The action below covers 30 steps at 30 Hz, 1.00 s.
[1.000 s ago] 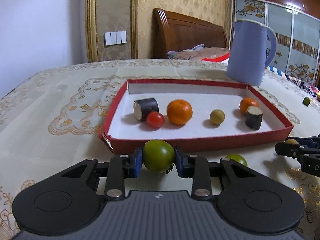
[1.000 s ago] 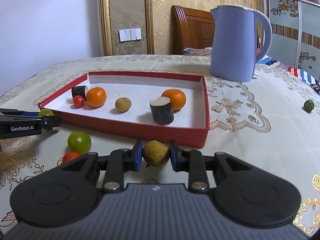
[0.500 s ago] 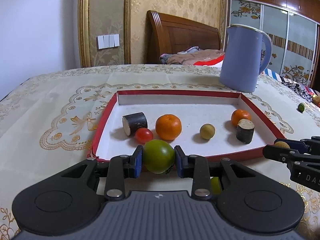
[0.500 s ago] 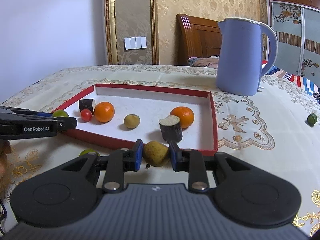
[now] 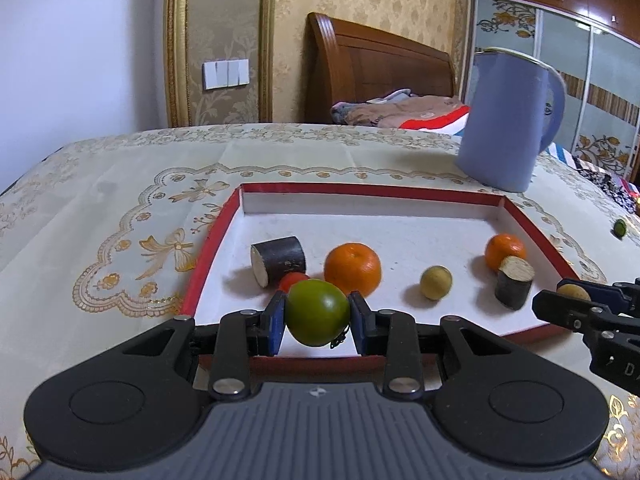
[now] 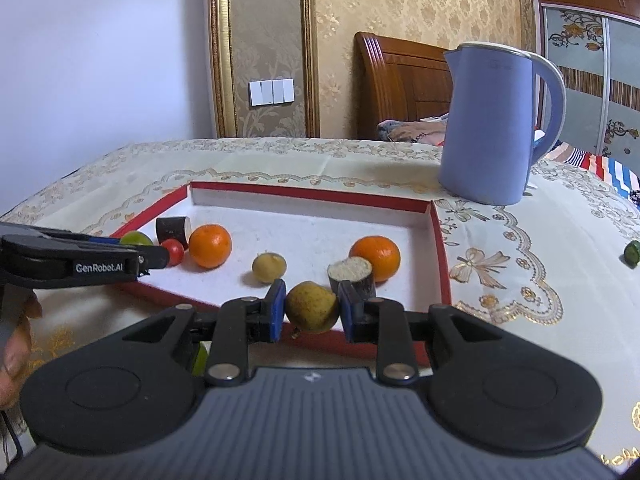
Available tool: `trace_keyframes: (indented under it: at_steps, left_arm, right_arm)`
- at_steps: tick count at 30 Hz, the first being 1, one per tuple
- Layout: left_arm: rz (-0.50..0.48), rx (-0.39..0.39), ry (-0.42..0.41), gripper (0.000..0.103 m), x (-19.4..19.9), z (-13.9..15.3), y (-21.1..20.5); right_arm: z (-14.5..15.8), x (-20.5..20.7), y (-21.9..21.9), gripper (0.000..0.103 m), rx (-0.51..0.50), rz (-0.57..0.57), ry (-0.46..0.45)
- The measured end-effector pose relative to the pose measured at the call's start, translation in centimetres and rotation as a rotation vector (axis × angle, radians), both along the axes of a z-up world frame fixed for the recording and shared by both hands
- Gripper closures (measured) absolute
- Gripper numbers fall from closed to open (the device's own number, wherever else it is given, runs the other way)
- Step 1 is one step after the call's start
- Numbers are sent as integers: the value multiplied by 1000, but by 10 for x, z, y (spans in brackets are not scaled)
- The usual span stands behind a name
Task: Organize fruits
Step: 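Carry the green tomato in the left tool while the right tool carries the yellow fruit over the tray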
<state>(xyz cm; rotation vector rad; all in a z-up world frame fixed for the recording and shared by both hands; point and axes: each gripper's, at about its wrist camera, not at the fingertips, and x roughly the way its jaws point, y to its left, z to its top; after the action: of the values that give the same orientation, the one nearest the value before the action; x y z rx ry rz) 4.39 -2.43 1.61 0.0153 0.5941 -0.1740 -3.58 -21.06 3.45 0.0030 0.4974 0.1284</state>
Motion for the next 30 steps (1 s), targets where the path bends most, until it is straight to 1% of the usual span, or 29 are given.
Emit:
trace_keyframes:
  at_steps: [5,10,16,19,23,27,30]
  left_arm:
    - [7,2,31,71,10,0,3]
    - [2,-20,65,71,16,-6,4]
    - [9,-3,75,71,24,-10,0]
    - [9,-8,87,71,30,-14,0]
    - [6,14,76,71,31,-16,-4]
    - [1,14,82,71,33,-18,-4]
    - [10,22,75,71,34,-19,-5]
  right_arm:
    - [2,19,3,76,-10,-7,13]
    - [-2,31,8,76,-7,7,41]
    - [-8,46,20,76,-25,24,71]
    - [-13,53,25,76,-34,31,89]
    - [-22,60,27,76,-26,38,122]
    - [-28,68,25,76,-21,26,145]
    - [-29,71,25,76,-32,15,142]
